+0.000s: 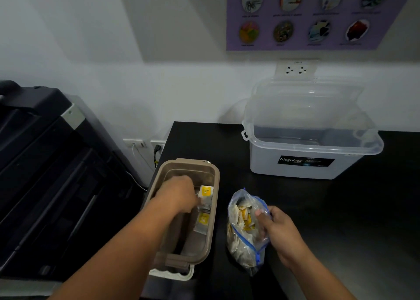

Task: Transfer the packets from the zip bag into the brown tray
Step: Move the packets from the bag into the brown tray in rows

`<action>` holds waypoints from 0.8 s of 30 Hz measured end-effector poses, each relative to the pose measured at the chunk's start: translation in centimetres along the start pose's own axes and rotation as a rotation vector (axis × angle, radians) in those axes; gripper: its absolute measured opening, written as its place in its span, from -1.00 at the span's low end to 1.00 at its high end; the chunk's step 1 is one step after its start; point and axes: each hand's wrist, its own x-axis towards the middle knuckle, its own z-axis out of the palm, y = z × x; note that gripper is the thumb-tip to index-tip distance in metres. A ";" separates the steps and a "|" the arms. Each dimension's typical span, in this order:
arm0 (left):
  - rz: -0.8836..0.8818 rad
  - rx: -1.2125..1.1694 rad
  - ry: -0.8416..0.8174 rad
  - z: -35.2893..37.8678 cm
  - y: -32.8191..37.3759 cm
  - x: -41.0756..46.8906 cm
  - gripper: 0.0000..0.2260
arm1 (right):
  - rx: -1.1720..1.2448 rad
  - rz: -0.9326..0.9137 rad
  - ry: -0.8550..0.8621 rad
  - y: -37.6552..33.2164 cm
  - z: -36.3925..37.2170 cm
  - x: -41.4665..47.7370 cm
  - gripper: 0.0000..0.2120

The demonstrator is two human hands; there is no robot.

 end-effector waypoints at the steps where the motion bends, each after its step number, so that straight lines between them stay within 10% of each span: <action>1: 0.022 -0.019 0.073 -1.0 0.3 -0.8 -0.75 | 0.002 -0.005 0.002 0.0 0.0 -0.1 -0.83; 5: 0.183 -0.176 0.240 -3.8 3.7 -4.6 -0.83 | 0.047 0.002 0.013 0.1 0.1 -0.6 -0.84; 13: 0.573 -0.040 -0.039 2.1 10.1 -3.9 -0.90 | 0.078 -0.021 0.037 0.6 0.0 -1.5 -0.83; 24: 0.682 0.175 -0.365 6.1 11.3 -2.9 -0.75 | 0.179 -0.042 0.059 1.7 -0.7 -2.0 -0.83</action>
